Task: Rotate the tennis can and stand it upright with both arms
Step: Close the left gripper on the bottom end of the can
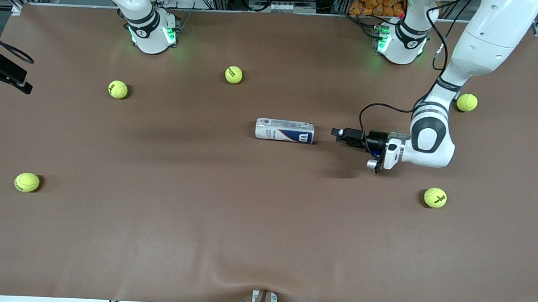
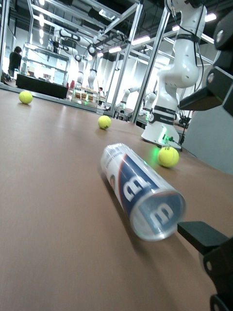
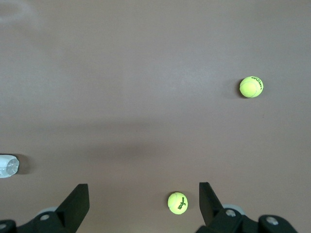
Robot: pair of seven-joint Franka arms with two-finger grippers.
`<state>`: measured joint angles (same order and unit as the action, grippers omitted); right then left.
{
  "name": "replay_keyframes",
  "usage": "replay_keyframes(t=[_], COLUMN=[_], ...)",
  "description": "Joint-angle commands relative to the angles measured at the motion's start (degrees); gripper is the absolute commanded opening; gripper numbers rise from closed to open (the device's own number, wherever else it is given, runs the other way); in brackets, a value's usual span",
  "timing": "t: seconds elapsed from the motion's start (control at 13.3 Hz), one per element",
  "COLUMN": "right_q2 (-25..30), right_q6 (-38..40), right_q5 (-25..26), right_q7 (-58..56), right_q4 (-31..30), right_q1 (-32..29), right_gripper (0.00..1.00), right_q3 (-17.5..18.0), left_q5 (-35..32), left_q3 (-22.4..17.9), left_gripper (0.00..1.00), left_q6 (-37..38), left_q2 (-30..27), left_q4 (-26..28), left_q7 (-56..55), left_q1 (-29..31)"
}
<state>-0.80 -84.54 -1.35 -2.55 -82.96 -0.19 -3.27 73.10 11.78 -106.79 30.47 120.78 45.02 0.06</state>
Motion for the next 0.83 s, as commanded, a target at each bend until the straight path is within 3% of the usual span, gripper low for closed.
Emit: replay_keyframes(t=[0.0, 0.75], right_q2=[1.6, 5.0], right_q6=[-1.0, -4.6], right_q5=[-1.3, -1.4], right_q7=[0.6, 0.6], right_q4=[-1.4, -7.1], right_q1=[-0.3, -0.2], right_gripper=[1.0, 1.0], right_q3=[0.1, 0.1], left_q5=[4.1, 12.1], left_q3=[0.1, 0.1], left_gripper=[1.0, 1.0], left_q6=[-2.0, -2.3], left_q2=[2.8, 7.1], left_q4=[-1.3, -0.5], left_q7=[3.5, 5.9], left_q1=[-2.2, -6.5])
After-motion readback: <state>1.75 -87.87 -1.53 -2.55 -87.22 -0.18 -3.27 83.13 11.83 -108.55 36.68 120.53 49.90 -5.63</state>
